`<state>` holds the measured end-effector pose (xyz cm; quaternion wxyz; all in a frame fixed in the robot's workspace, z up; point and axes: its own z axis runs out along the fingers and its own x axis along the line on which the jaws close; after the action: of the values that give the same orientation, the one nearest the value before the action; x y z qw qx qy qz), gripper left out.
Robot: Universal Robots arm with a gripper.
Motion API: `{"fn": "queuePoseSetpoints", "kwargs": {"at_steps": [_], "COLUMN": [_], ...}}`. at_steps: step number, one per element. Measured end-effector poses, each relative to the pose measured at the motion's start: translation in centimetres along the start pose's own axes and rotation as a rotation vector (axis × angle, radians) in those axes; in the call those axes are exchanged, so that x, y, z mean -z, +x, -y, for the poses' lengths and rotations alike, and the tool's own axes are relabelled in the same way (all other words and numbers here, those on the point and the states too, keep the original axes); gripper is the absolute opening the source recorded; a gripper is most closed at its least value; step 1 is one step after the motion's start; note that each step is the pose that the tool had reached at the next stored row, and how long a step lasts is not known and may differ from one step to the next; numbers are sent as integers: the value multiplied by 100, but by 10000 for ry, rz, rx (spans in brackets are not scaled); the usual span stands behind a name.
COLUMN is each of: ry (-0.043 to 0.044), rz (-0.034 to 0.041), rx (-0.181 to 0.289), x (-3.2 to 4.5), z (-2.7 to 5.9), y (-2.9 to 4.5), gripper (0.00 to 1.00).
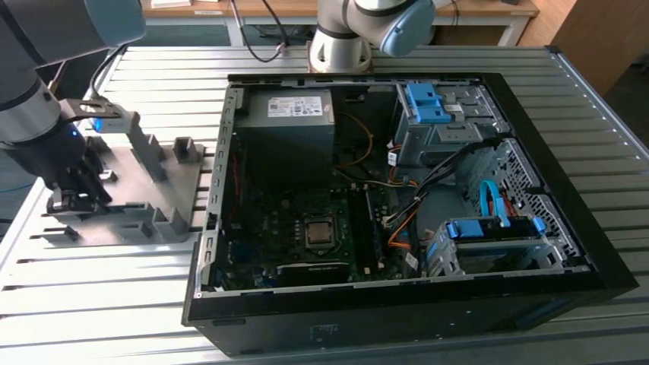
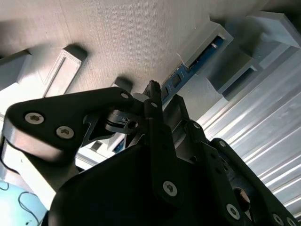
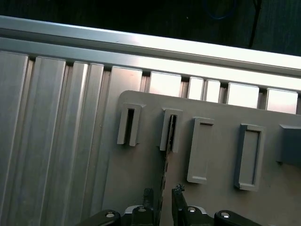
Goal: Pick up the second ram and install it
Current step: 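Pick up the second ram and move it above second insertion slot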
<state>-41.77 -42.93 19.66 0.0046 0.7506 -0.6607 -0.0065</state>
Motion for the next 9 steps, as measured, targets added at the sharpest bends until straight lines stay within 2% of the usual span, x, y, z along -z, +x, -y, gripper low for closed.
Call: {"fn": "queuePoseSetpoints", "kwargs": {"at_steps": [5, 9], "ry": [-1, 15], "rz": [7, 123], "rx": [0, 2], "x": [-44, -52], "z": [-11, -31], "y": [8, 30], "gripper": [29, 29]}}
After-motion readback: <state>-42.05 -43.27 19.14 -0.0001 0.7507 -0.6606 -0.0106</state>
